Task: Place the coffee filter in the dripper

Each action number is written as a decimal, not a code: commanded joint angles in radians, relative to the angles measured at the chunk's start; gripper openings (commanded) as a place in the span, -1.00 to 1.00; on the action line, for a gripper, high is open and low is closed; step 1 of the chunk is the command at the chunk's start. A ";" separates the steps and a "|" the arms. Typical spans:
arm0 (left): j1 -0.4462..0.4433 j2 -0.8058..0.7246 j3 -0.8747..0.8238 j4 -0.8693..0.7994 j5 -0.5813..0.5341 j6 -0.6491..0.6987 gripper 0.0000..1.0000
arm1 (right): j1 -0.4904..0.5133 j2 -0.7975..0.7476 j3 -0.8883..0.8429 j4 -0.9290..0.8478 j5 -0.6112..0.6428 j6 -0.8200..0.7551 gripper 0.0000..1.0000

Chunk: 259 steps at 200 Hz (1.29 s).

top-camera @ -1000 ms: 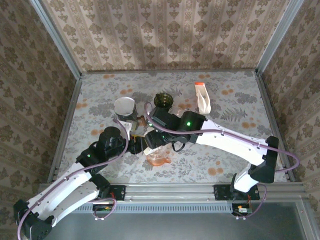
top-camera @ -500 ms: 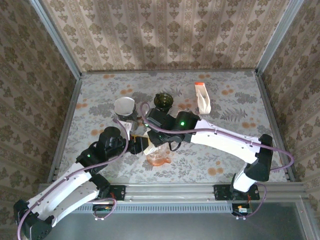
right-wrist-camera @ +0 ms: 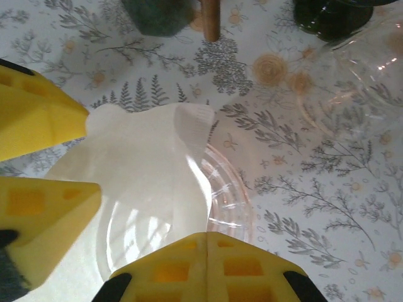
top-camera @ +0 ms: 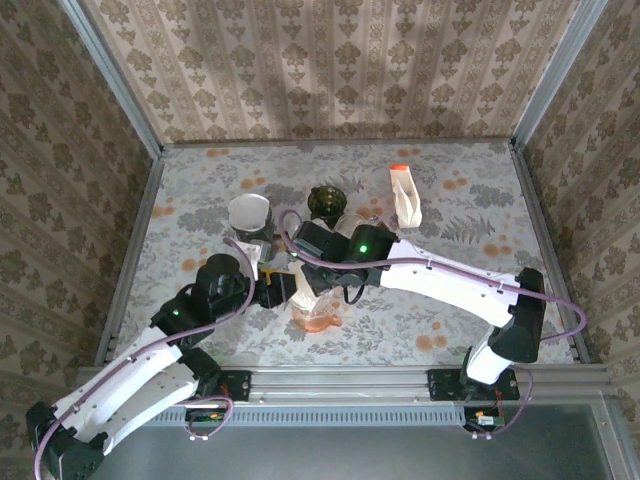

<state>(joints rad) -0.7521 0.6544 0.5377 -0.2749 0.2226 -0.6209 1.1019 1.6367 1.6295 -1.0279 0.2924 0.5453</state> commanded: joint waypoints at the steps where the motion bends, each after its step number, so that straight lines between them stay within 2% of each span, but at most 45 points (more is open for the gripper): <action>1: -0.003 0.002 0.007 -0.023 -0.011 -0.005 0.11 | 0.009 0.011 -0.018 -0.043 0.066 -0.028 -1.00; 145: -0.003 -0.054 -0.033 -0.063 -0.015 -0.040 0.30 | 0.026 0.032 -0.117 0.034 0.103 -0.034 -1.00; 181: -0.003 -0.046 -0.037 -0.072 -0.006 -0.040 0.29 | 0.027 0.032 -0.123 0.043 0.102 -0.035 -0.91; 203: -0.003 -0.041 -0.046 -0.077 -0.007 -0.042 0.13 | 0.027 0.024 -0.123 0.045 0.104 -0.033 -0.79; 232: -0.003 -0.024 -0.050 -0.079 -0.002 -0.040 0.01 | 0.026 0.001 -0.122 0.048 0.125 -0.036 -0.54; 259: -0.004 -0.024 -0.052 -0.080 0.000 -0.039 0.00 | 0.018 -0.012 -0.115 0.058 0.135 -0.040 -0.05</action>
<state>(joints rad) -0.7521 0.6319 0.5003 -0.3305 0.2131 -0.6594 1.1221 1.6615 1.5169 -0.9733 0.3820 0.5144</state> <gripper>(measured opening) 0.500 0.376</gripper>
